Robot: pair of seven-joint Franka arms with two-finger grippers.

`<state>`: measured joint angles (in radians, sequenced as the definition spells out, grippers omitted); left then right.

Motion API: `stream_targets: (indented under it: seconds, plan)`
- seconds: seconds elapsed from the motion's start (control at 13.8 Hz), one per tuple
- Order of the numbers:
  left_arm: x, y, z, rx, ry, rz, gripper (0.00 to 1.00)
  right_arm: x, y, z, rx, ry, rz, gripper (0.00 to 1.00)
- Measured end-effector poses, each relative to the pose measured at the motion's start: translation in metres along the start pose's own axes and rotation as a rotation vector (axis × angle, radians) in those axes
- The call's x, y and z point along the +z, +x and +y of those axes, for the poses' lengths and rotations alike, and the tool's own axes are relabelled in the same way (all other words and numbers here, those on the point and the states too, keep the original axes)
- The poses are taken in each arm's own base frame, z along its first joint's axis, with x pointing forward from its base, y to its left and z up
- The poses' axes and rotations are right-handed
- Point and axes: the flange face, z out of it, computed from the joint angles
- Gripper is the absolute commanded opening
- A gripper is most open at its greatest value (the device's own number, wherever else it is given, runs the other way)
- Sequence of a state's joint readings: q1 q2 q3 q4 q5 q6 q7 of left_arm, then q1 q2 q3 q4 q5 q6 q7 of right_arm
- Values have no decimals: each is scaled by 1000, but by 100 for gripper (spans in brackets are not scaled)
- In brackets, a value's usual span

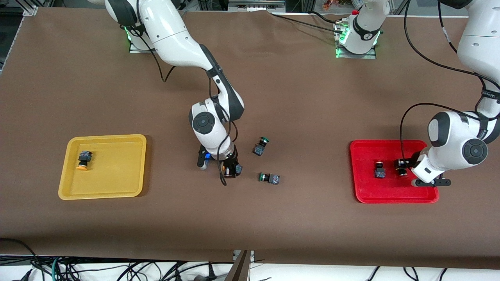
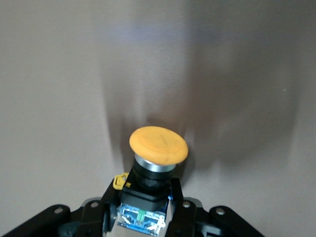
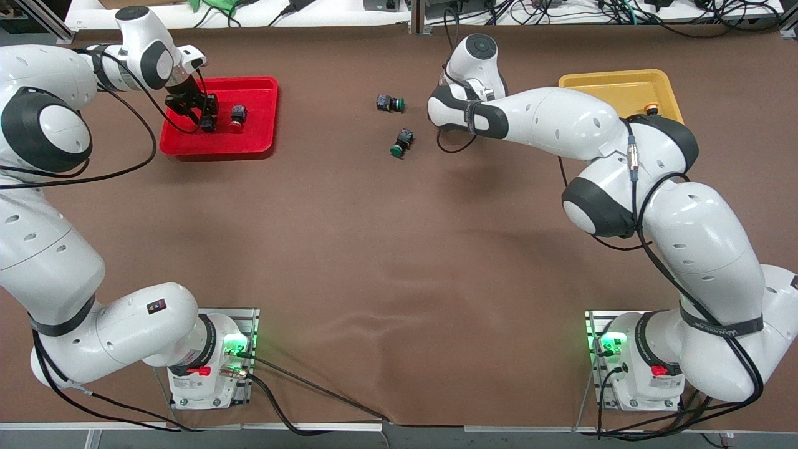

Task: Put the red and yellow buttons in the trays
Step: 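Release the red button in the red tray while the right gripper lifts the yellow button, then carry the yellow button to the yellow tray while the left gripper withdraws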

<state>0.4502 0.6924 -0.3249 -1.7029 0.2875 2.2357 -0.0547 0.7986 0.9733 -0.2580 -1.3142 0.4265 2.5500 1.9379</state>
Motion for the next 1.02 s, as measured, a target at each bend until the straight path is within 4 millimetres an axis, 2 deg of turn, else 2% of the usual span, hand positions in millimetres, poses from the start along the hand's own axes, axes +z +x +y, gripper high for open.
stream_targets:
  seconds: [0.22,0.36,0.51,0.73,0.87,1.02]
  plan:
    - [-17,5,-3,0,9,33,100,-19,6,-13,-102,-46,7,13]
    - [-51,7,0,5,23,59,100,-41,23,-26,-215,-125,12,13]
    - [-96,1,9,-3,22,52,100,-64,49,-41,-311,-203,5,13]
    - [-173,-18,13,-40,9,28,100,-90,102,-58,-491,-339,-14,13]
    - [-220,-32,10,-47,-23,49,100,-103,148,-67,-630,-431,-29,13]
    - [-255,-48,2,-33,-23,71,100,-113,199,-74,-760,-497,-36,13]
